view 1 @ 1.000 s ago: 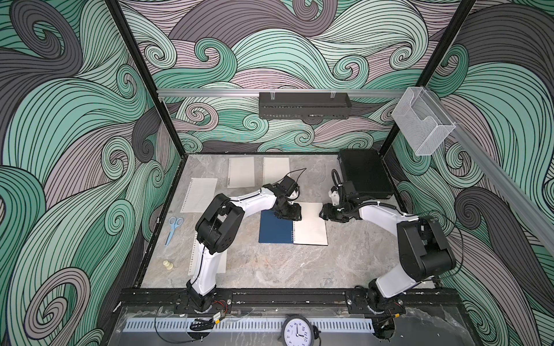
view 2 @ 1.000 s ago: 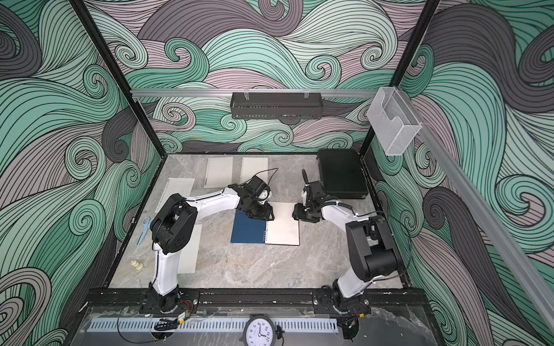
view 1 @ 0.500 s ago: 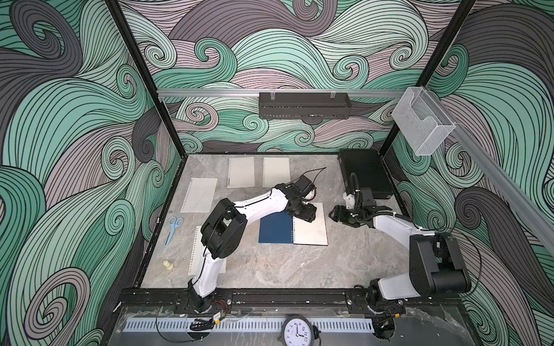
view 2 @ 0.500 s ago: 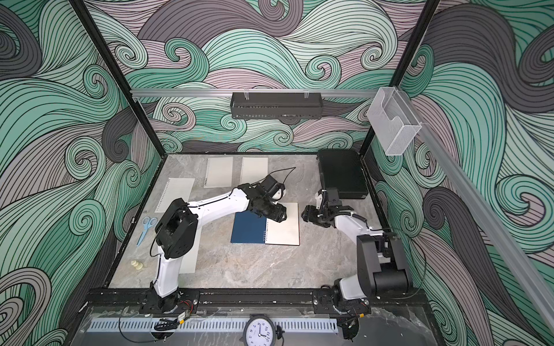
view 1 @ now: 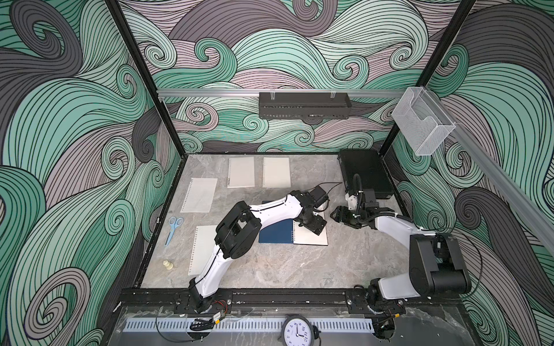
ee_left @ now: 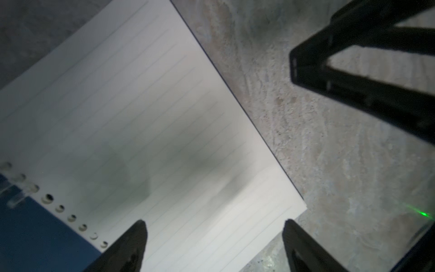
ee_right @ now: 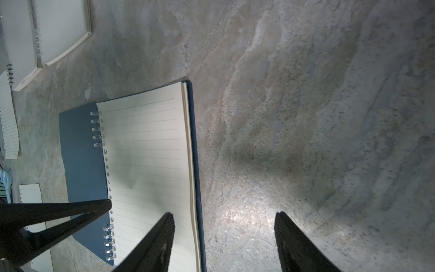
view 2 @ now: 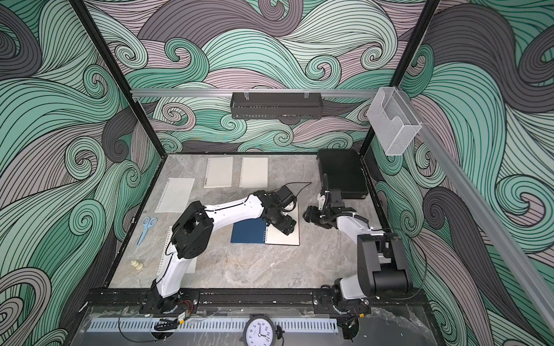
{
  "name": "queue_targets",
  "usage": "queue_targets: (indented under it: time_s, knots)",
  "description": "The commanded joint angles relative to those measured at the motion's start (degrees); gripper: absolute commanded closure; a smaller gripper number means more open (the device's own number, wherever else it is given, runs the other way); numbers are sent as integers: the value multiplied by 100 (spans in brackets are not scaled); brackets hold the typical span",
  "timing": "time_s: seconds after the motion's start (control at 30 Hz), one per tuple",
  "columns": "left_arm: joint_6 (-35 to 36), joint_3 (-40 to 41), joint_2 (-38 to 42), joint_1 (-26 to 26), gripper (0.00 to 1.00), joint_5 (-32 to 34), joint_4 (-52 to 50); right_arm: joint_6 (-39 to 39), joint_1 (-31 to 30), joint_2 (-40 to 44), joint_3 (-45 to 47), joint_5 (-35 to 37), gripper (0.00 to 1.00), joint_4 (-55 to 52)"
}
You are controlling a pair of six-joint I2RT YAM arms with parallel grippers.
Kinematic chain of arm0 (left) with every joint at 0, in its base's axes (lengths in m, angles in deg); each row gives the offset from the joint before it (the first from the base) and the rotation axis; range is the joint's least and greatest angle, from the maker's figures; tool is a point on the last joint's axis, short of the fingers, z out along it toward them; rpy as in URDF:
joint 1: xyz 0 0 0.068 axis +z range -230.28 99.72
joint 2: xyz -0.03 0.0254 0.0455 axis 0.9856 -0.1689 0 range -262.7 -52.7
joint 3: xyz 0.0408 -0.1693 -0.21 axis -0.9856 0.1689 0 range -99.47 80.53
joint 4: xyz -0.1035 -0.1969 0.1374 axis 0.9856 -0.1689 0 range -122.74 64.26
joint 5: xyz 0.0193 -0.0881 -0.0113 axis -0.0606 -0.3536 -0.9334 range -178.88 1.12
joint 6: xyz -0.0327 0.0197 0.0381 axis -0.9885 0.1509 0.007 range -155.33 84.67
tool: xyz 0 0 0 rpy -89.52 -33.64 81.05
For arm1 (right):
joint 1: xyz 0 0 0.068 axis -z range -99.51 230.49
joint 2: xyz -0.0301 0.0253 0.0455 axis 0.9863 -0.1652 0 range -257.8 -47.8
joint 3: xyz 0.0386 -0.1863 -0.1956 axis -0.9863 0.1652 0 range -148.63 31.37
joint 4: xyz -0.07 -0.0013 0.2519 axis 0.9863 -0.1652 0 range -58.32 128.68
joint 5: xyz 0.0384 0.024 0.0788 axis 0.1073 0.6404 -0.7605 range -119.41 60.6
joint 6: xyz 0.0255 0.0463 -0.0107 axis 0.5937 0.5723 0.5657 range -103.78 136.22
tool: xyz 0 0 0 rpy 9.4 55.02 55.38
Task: Tear off pages from different notebooks
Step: Move the notebook to the center of the board.
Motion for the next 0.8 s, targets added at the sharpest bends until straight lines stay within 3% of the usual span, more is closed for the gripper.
queue_targets:
  time_s: [0.0,0.43,0.6,0.77]
  knots:
    - [271,-316,-202,-202,2,477,-429,-25,36,56,34,-84,31,33]
    - [380,-552,-566,-395,2,928,-694,-9,36,89,65,-99,31,-6]
    - [393,-391,-773,-461,3,1135,-762,11,35,165,87,-42,31,-26]
    - [301,172,-799,-468,10,1438,-635,26,34,199,144,42,31,-28]
